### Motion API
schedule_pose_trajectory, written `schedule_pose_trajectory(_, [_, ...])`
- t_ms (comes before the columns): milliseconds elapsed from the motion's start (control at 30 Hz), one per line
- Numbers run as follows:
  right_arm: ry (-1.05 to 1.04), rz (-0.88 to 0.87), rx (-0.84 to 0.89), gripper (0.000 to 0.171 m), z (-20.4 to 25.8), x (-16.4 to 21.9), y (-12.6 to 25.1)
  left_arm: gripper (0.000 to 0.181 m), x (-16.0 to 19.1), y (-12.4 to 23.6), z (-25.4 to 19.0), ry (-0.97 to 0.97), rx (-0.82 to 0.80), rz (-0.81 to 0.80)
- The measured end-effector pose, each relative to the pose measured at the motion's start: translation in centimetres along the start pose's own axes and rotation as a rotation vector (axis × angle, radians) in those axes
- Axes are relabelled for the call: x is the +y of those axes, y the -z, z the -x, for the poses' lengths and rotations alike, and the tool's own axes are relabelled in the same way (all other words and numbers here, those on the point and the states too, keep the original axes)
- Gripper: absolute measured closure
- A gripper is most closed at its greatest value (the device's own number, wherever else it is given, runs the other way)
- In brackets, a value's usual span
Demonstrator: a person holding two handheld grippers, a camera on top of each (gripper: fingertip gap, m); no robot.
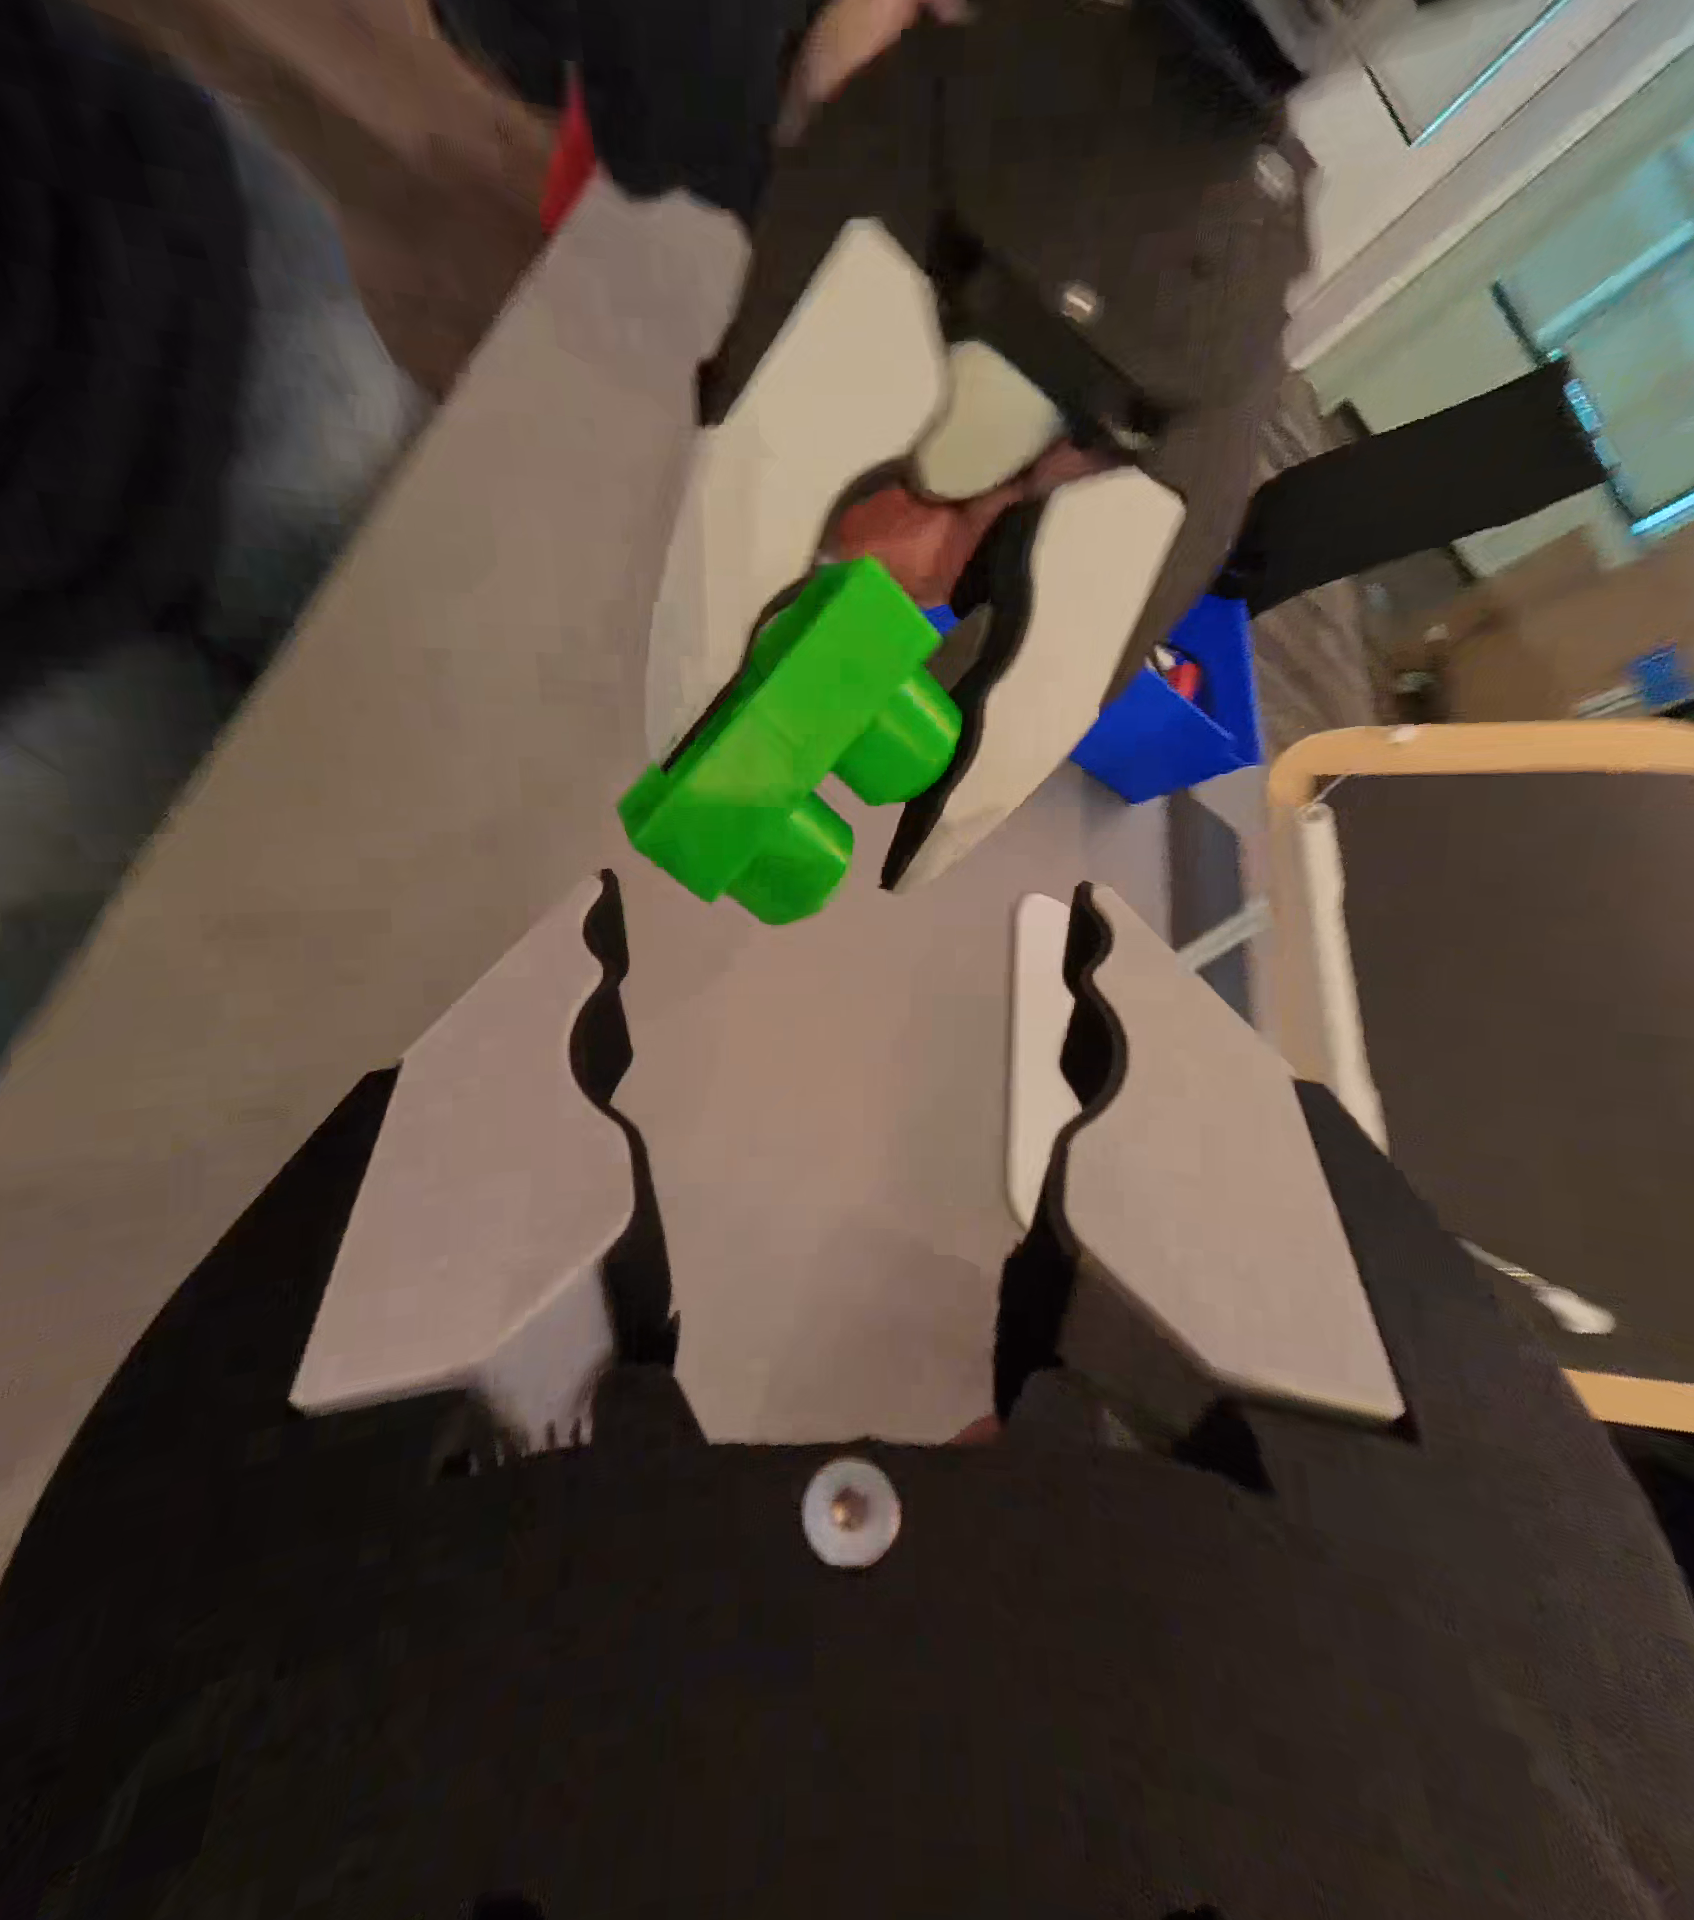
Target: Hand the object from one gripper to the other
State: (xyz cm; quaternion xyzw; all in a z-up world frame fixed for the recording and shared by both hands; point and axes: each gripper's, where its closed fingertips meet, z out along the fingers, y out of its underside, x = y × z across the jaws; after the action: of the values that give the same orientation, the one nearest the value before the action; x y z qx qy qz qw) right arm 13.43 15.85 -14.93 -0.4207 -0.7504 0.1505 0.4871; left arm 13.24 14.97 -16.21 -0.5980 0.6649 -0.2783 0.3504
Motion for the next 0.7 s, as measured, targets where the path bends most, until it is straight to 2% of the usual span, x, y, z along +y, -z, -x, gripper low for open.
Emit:
schedule_pose_trajectory(133, [0.224, 0.079, 0.029, 0.072, 1.5, -1.1, -0.4, 0.132, 0.3, 0.1, -1.7, 0.123, 0.275, 0.037])
schedule_pose_trajectory(267, [0.285, 0.063, -0.034, 0.077, 3.0, -2.2, -1.3, 0.132, 0.3, -0.1, -2.9, 0.157, 0.435, 0.088])
schedule_pose_trajectory(367, [0.27, 0.044, -0.096, 0.082, 3.7, -2.3, -2.4, 0.132, -0.1, -0.5, -3.6, 0.151, 0.512, 0.111])
schedule_pose_trajectory(467, [0.229, -0.002, -0.157, 0.097, 4.4, -2.7, -2.7, 0.131, 0.1, -1.0, -4.4, 0.125, 0.568, 0.148])
schedule_pose_trajectory(600, [0.154, -0.069, -0.191, 0.097, 4.9, -3.1, -2.9, 0.131, 0.2, -1.1, -5.1, 0.116, 0.622, 0.15])
schedule_pose_trajectory(700, [0.04, -0.122, -0.196, 0.097, 4.8, -3.4, -2.7, 0.129, 0.0, -0.9, -5.1, 0.13, 0.654, 0.093])
